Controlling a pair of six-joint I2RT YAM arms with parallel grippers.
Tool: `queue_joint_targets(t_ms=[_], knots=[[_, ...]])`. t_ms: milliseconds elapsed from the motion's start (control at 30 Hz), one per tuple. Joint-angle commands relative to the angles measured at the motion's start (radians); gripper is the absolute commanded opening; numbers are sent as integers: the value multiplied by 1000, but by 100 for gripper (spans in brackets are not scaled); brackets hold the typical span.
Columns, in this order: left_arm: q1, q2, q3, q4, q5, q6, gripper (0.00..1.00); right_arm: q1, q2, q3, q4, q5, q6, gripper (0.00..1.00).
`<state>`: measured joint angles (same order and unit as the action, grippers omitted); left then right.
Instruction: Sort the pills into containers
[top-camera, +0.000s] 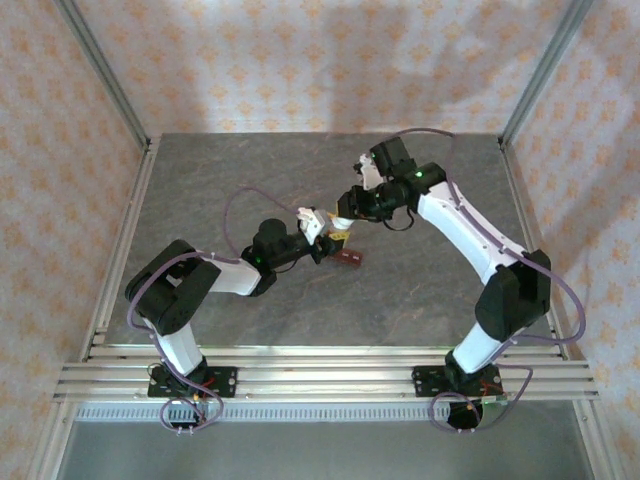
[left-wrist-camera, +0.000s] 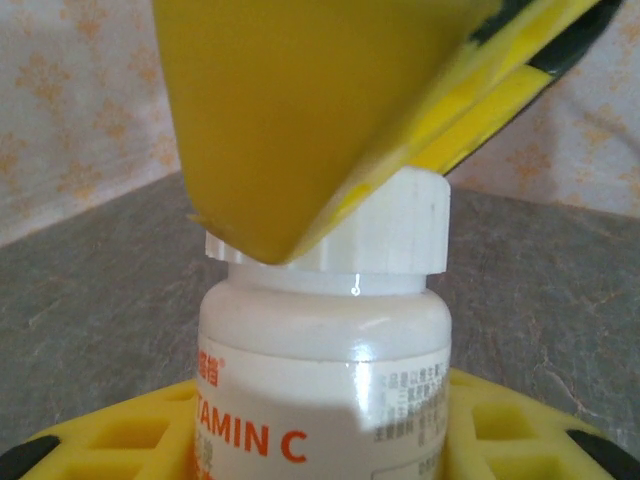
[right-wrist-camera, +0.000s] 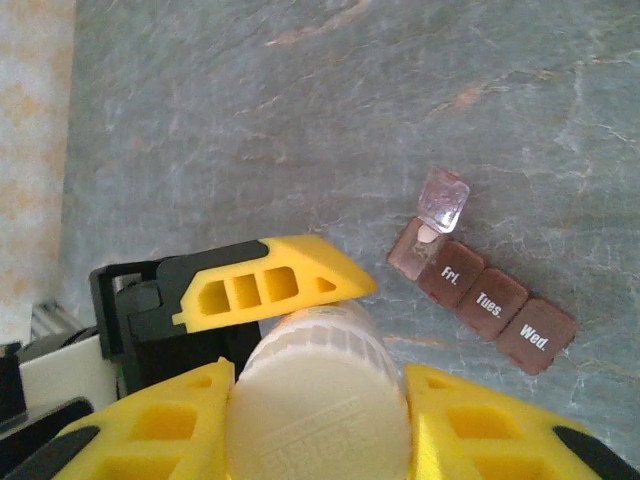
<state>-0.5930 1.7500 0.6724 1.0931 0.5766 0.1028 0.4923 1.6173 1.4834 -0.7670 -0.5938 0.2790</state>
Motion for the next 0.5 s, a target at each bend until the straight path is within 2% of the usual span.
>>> queue_joint_targets(t_ms=[0, 133, 267, 367, 467], knots=[[-6, -30, 27, 167, 13, 11, 0, 40, -34, -103, 115, 170, 252, 34], [-5, -31, 22, 166, 9, 11, 0, 51, -46, -114, 137, 177, 294, 35], [-5, -22, 22, 168, 8, 10, 0, 50, -39, -55, 87, 190, 256, 39], [-5, -20, 21, 168, 3, 8, 0, 36, -38, 9, 43, 198, 224, 47], [-6, -18, 19, 168, 0, 16, 0, 8, -39, 77, 9, 181, 192, 60]])
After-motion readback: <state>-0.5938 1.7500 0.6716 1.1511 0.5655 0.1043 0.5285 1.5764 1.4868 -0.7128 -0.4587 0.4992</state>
